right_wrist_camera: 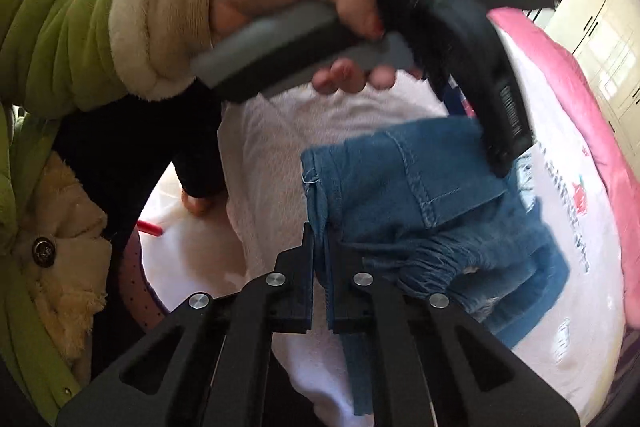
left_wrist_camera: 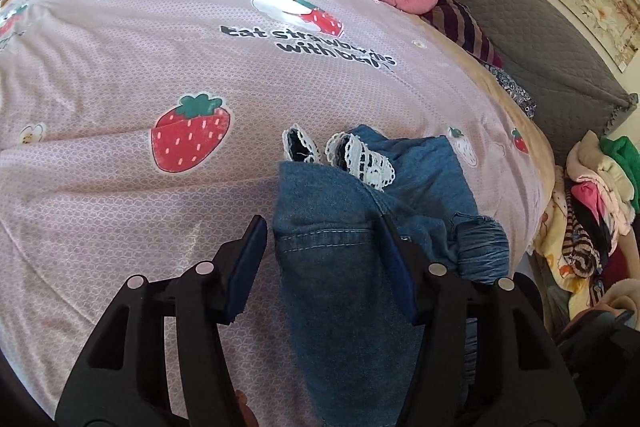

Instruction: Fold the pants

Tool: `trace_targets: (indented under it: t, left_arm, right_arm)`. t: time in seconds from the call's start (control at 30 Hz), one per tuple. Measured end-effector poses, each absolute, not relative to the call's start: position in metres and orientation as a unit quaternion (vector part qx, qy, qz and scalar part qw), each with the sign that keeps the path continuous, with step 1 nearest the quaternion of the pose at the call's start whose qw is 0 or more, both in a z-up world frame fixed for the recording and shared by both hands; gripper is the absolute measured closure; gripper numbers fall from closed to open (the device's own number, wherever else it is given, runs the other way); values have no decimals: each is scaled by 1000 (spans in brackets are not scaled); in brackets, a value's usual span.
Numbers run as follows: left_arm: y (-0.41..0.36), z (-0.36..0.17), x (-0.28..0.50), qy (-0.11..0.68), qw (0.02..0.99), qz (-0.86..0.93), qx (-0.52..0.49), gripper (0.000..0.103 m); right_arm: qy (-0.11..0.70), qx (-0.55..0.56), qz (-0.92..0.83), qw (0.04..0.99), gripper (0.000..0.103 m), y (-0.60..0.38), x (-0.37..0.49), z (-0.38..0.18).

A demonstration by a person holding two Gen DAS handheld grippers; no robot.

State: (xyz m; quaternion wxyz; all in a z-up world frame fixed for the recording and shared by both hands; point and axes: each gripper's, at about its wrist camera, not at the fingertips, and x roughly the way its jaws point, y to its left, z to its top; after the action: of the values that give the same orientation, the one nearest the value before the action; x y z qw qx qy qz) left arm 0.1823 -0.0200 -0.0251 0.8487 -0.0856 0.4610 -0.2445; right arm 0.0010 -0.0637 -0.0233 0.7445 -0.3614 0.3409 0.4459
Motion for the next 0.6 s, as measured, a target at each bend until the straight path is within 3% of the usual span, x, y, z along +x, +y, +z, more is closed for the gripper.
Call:
trace_targets:
  t: [0.23, 0.4, 0.57, 0.6]
  left_arm:
    - [-19, -20, 180, 449, 855, -249, -74, 54]
    - [-22, -17, 177, 444, 858, -250, -61, 55]
    - [-24, -14, 177, 439, 861, -251, -49, 55]
    - [-25, -14, 177, 439, 861, -252, -47, 55]
  right_arm:
    - [274, -342, 461, 771, 80, -54, -10, 17]
    - [255, -436, 454, 734, 71, -19, -12, -6]
    - [270, -459, 455, 713, 73, -4, -4, -25]
    - [281, -455, 457, 711, 81, -4, -1, -27]
